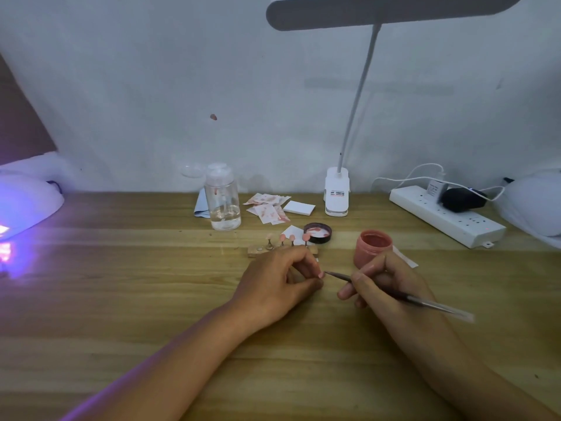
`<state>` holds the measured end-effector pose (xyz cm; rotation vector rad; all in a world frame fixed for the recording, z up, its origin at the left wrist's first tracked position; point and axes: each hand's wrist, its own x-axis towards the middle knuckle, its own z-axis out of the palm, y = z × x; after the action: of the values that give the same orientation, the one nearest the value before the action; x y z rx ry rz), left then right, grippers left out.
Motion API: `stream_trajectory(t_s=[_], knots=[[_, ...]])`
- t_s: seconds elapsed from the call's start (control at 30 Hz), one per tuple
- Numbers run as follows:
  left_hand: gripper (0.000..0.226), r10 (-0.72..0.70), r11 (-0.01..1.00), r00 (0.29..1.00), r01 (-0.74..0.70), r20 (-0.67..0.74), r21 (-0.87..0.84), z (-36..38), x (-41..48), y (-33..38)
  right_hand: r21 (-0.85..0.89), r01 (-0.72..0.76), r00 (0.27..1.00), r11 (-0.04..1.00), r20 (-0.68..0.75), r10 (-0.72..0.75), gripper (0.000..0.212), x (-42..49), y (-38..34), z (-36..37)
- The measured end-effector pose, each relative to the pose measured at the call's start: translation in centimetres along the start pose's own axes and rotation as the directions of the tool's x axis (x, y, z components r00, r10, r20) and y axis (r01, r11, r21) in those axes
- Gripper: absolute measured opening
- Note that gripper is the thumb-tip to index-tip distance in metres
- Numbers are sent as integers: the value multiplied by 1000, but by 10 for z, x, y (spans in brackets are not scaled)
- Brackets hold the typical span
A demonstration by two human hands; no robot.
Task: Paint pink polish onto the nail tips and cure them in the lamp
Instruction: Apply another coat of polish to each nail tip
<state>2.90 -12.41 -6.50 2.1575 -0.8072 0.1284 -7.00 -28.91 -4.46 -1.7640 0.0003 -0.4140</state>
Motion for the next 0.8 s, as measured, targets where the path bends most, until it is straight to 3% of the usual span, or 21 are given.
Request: stream_trajectory(t_s=[0.8], knots=[[19,55,996,997,-52,-46,73,1,1,-2,-25,-3,1000,1000,7,3,9,-2,-5,0]])
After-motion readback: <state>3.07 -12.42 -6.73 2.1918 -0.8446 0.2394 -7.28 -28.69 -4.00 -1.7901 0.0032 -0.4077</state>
